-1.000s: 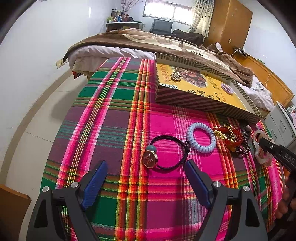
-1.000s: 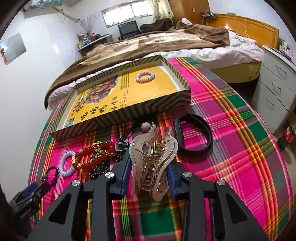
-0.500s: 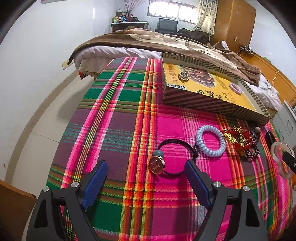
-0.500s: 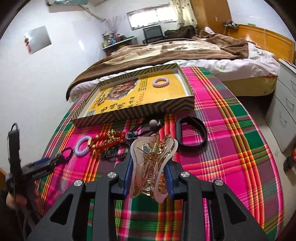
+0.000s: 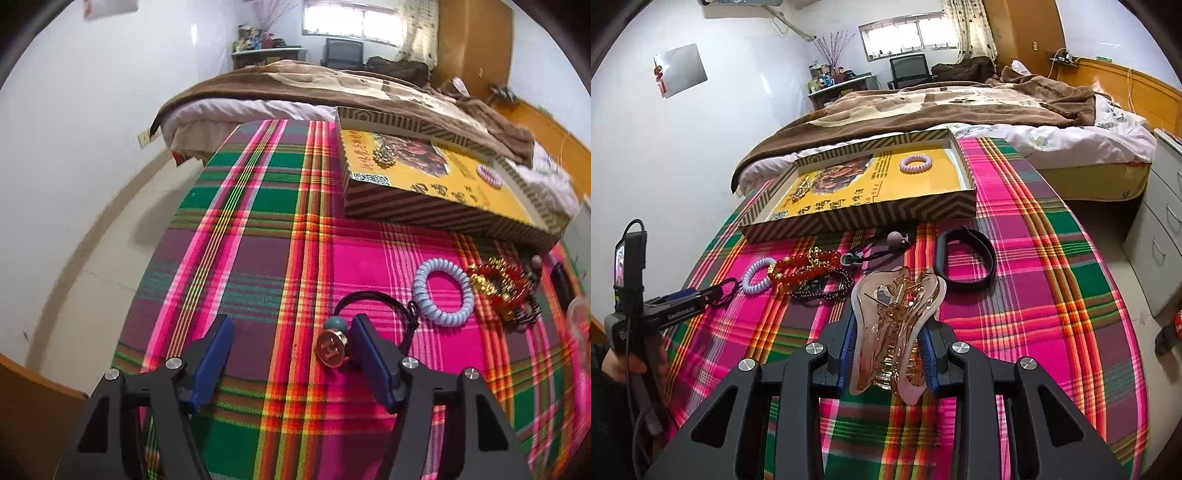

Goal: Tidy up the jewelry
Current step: 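Grasp the gold claw hair clip with the right gripper while the left grasps the black hair tie, then carry the claw clip over the box with the right gripper while the left drops the hair tie in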

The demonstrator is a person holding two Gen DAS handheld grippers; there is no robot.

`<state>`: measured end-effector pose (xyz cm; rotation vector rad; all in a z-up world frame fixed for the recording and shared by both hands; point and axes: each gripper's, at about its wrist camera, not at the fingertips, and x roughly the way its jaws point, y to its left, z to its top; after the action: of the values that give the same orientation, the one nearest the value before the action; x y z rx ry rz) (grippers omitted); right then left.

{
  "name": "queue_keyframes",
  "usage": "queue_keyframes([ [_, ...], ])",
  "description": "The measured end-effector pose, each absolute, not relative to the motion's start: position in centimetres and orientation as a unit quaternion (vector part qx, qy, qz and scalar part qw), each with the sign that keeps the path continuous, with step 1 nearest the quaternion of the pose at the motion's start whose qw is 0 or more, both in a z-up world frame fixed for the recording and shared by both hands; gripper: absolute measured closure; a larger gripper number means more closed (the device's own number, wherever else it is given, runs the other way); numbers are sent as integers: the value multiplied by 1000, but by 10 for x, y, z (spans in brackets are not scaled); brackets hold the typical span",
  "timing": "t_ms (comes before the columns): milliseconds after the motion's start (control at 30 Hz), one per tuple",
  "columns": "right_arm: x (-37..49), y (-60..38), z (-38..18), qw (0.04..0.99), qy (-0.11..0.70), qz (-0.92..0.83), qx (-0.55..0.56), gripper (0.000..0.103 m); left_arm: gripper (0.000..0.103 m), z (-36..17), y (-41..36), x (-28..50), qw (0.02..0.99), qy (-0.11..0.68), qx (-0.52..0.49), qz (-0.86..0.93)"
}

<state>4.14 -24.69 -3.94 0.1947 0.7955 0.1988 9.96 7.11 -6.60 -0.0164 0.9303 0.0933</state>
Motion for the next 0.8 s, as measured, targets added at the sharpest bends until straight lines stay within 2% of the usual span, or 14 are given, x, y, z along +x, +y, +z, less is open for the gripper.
queue_keyframes([
  [67,41,-248,-39,913,385,98,95,72,39,-65,71,100,891,452,-11,43],
  [133,41,-249,-39,913,385,98,96,72,47,-65,68,100,892,450,-7,36],
  [200,41,-249,-39,912,386,99,96,72,65,-64,65,100,893,449,-2,31],
  [267,41,-249,-40,912,387,100,98,72,78,-63,63,100,894,446,0,27],
  [367,41,-250,-39,912,385,101,97,72,88,-63,63,100,895,445,-4,25],
  [800,42,-249,-32,916,377,103,94,72,89,-38,63,88,907,421,-27,-1],
])
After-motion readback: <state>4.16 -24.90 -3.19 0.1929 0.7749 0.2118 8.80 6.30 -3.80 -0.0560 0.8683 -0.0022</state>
